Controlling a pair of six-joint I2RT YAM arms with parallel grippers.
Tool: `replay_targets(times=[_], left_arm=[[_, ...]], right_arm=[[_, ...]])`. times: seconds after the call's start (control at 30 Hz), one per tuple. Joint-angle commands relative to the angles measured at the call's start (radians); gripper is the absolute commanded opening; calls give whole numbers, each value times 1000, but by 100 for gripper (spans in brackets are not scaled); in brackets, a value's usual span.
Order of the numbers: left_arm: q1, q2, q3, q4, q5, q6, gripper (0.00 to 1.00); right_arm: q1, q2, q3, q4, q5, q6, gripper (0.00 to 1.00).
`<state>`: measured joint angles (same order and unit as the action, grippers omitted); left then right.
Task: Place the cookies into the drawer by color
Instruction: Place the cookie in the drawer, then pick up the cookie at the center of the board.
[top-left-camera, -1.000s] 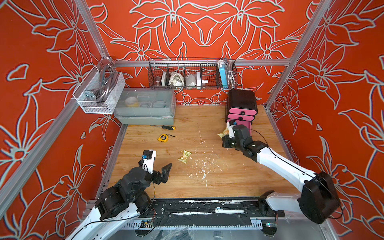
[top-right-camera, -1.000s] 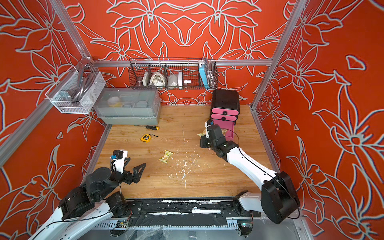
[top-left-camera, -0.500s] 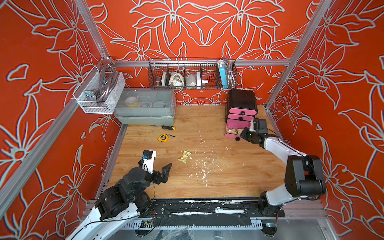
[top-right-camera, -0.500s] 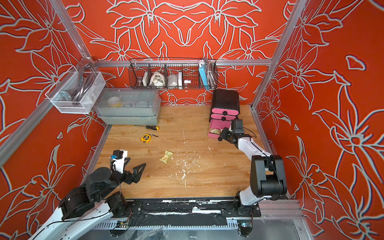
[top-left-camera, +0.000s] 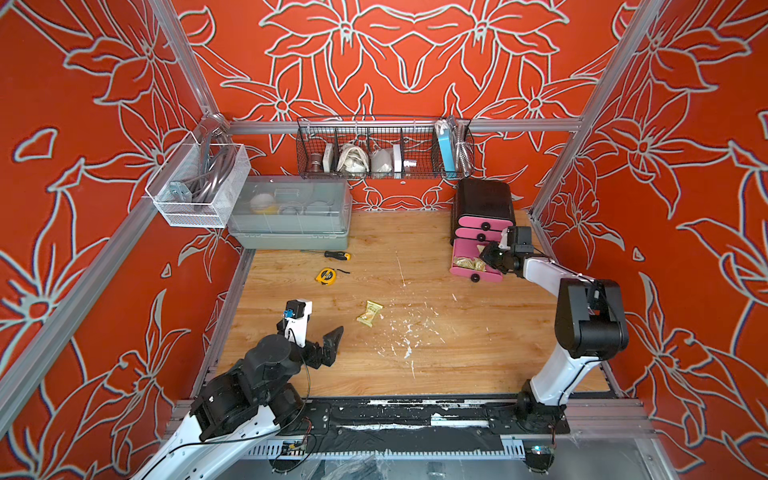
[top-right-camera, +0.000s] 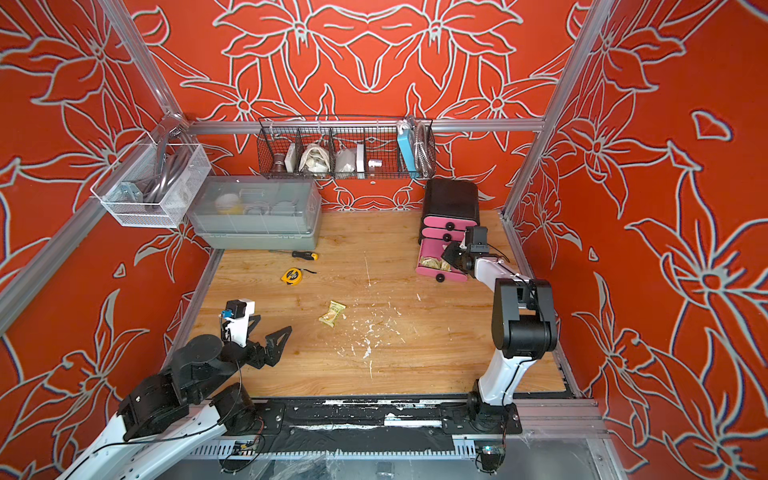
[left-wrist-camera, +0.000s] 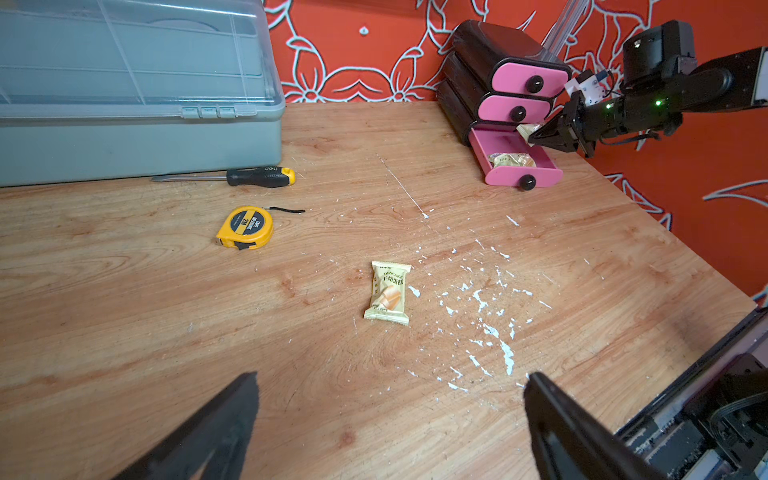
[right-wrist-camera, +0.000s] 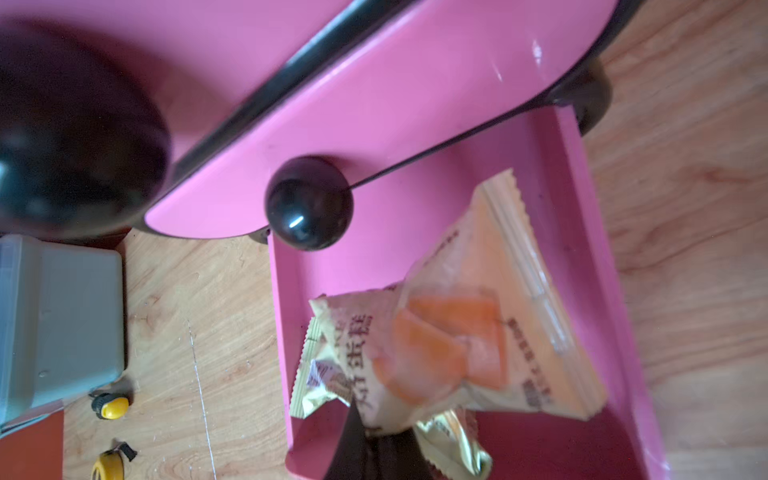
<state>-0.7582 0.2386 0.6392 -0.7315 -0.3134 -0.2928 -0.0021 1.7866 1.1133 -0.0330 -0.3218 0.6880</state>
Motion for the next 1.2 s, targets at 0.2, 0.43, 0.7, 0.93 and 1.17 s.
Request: replay_targets(times=[0.2,0.43,0.7,0.93,1.17], left_arm=[[7,1,-6,12,-15,-7,99],[6,22,-5,12,-22,-10,99],[6,122,39,-28,-47,-123,99],[7,359,66,119,28,-151,99],[7,561,71,269,33,-90,99]], right_arm=[[-10,32,54,10,-34,20,33],[-10,-158,-38,5,-35,21,39],[20,-590,-271,-1,-170,44,40],[327,-904,-387,-201,-110,-19,39],[646,-1066,-523,-277,-54,30,38]])
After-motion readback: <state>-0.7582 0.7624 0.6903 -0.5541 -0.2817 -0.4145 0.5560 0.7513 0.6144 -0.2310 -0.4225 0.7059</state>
